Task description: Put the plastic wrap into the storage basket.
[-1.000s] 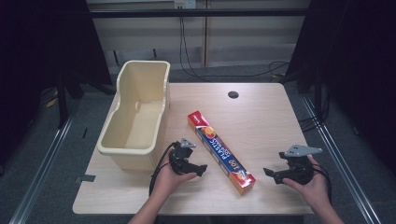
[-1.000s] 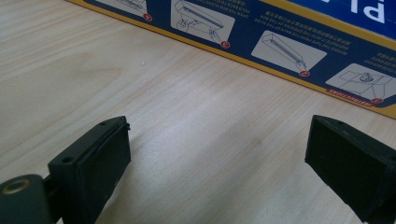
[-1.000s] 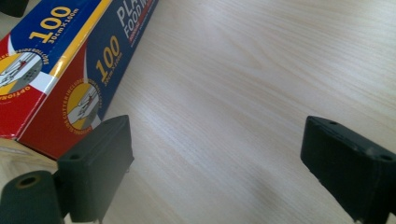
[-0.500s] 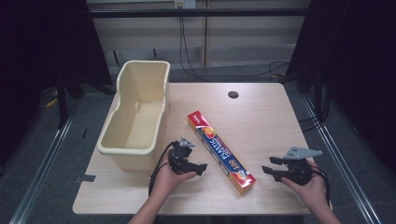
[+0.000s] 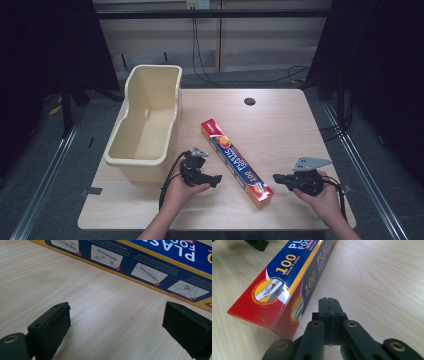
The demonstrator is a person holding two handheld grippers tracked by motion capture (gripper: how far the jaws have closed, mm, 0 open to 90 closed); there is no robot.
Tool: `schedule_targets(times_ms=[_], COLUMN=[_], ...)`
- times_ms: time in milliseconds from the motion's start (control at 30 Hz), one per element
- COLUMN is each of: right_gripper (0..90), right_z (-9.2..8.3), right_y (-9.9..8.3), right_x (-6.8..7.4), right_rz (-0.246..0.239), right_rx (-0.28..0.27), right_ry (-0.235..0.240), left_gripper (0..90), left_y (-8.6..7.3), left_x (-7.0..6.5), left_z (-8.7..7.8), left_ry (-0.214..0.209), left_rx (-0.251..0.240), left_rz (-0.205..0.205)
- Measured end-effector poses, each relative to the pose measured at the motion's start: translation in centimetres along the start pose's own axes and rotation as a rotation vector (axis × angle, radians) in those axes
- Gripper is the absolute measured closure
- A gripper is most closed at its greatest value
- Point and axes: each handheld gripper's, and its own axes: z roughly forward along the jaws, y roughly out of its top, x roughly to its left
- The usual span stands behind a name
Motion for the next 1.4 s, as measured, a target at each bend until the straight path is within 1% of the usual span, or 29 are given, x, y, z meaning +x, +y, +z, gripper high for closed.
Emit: schedule_targets(times_ms=[67,133,200,267,333,367,433,467,500,533,567,600,667,733,767,933,1000,1033,1100,1133,1167,1200,1233,1267,1300,1333,1367,1400], right_gripper=[90.0,90.0,90.0,90.0,90.0,90.0,90.0,90.0,90.0,90.0,90.0,90.0,90.0,90.0,90.0,90.0,90.0,90.0,89.0,87.2,82.3,79.3,76.8,72.1,67.2,61.6,55.2,51.8], right_z=[0.3,0.6,0.9,1.1,1.2,1.3,1.4,1.4,1.4,1.5,1.5,1.5,1.6,1.6,1.7,1.9,2.1,2.1,2.2,2.2,2.2,2.2,2.1,2.0,1.9,1.8,1.7,1.6], right_y=[0.2,0.4,0.4,0.4,0.4,0.4,0.4,0.4,0.4,0.4,0.3,0.3,0.3,0.3,0.3,0.3,0.3,0.4,0.4,0.4,0.4,0.4,0.4,0.4,0.4,0.4,0.4,0.4], right_x=[0.3,0.7,1.1,1.4,1.5,1.7,1.9,2.0,2.1,2.2,2.2,2.3,2.4,2.6,2.7,3.3,3.6,3.7,3.8,3.8,3.7,3.6,3.5,3.3,3.2,3.0,2.8,2.6], right_rz=[0.002,0.007,-0.004,-0.01,-0.009,-0.009,-0.007,-0.013,-0.01,-0.006,-0.004,-0.004,-0.007,-0.003,-0.009,-0.016,-0.019,-0.022,-0.023,-0.022,-0.017,-0.004,-0.005,-0.003,0.005,0.013,0.026,0.036], right_rx=[-0.008,-0.006,-0.005,0.002,0.002,0.004,-0.001,-0.005,-0.004,-0.008,-0.012,-0.013,-0.015,-0.014,-0.017,-0.019,-0.021,-0.021,-0.02,-0.022,-0.022,-0.023,-0.024,-0.024,-0.027,-0.029,-0.029,-0.029], right_ry=[0.013,0.022,0.035,0.034,0.045,0.049,0.048,0.047,0.055,0.054,0.06,0.064,0.065,0.074,0.074,0.102,0.113,0.118,0.118,0.117,0.105,0.09,0.082,0.071,0.047,0.034,0.014,-0.006], left_gripper=[7.7,7.6,7.6,7.6,7.6,7.6,7.4,6.9,6.7,6.7,6.4,6.4,6.2,5.9,5.8,5.7,5.1,4.7,4.0,3.7,2.9,2.3,2.3,1.7,1.3,1.2,1.0,0.8], left_y=[0.0,0.0,0.0,0.0,0.1,0.2,0.3,0.4,0.5,0.6,0.7,0.9,1.2,1.5,1.7,2.5,2.9,3.1,3.5,3.7,3.9,4.1,4.3,4.4,4.6,4.7,4.8,5.0], left_x=[0.1,0.0,0.1,0.1,0.0,-0.1,-0.1,-0.2,-0.2,-0.3,-0.3,-0.3,-0.6,-0.7,-0.8,-1.1,-1.2,-1.2,-1.4,-1.4,-1.5,-1.5,-1.6,-1.6,-1.7,-1.8,-1.8,-1.9], left_z=[-0.1,0.0,0.0,0.0,-0.1,-0.1,-0.1,-0.1,-0.2,-0.2,-0.3,-0.3,-0.2,-0.1,0.0,0.3,0.3,0.3,0.3,0.3,0.4,0.4,0.6,0.7,0.8,1.0,1.1,1.3], left_ry=[0.0,0.004,0.0,0.001,-0.006,-0.001,-0.011,-0.016,-0.018,-0.016,-0.016,-0.024,-0.02,-0.023,-0.028,-0.024,-0.031,-0.028,-0.009,0.002,0.003,-0.001,0.009,0.014,0.016,0.023,0.02,0.025], left_rx=[0.01,-0.004,0.0,0.009,0.015,0.009,0.022,0.014,0.017,0.017,0.017,0.013,0.005,0.021,0.023,0.029,0.03,0.029,0.025,0.04,0.041,0.043,0.046,0.05,0.051,0.059,0.066,0.071], left_rz=[0.001,-0.014,-0.017,-0.019,-0.021,-0.025,-0.019,-0.029,-0.03,-0.039,-0.034,-0.042,-0.07,-0.059,-0.062,-0.103,-0.117,-0.127,-0.137,-0.127,-0.135,-0.139,-0.143,-0.146,-0.154,-0.151,-0.153,-0.151])
